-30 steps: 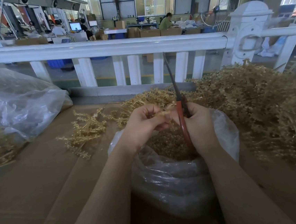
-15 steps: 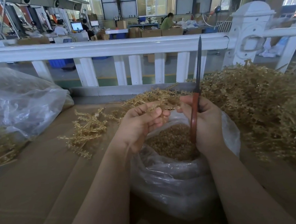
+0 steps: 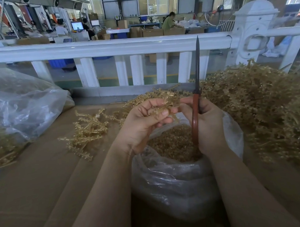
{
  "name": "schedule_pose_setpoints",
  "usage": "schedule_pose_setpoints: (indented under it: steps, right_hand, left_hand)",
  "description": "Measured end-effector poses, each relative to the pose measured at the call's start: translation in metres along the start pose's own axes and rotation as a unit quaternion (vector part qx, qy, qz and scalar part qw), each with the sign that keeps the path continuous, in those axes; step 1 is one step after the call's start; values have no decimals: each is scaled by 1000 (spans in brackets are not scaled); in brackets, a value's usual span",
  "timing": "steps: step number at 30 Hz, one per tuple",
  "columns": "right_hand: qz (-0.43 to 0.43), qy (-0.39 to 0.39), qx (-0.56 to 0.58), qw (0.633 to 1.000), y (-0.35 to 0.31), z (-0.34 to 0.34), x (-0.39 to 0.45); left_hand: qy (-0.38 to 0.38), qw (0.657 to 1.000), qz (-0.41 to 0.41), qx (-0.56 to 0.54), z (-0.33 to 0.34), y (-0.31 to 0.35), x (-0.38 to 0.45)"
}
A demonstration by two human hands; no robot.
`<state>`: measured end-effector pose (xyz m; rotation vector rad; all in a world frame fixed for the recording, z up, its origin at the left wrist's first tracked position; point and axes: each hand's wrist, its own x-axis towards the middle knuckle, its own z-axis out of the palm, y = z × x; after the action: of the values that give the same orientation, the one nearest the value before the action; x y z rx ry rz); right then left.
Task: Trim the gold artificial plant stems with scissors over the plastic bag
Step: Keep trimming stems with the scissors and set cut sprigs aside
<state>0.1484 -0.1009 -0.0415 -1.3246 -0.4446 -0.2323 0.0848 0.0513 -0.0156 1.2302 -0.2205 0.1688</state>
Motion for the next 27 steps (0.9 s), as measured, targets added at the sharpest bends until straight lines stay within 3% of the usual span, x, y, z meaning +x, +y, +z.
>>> schedule_pose_setpoints:
  steps: [27]
  right_hand:
    - [65, -96, 112, 987, -11, -3, -2]
  left_hand:
    - [9, 1000, 3, 3, -7, -3, 0]
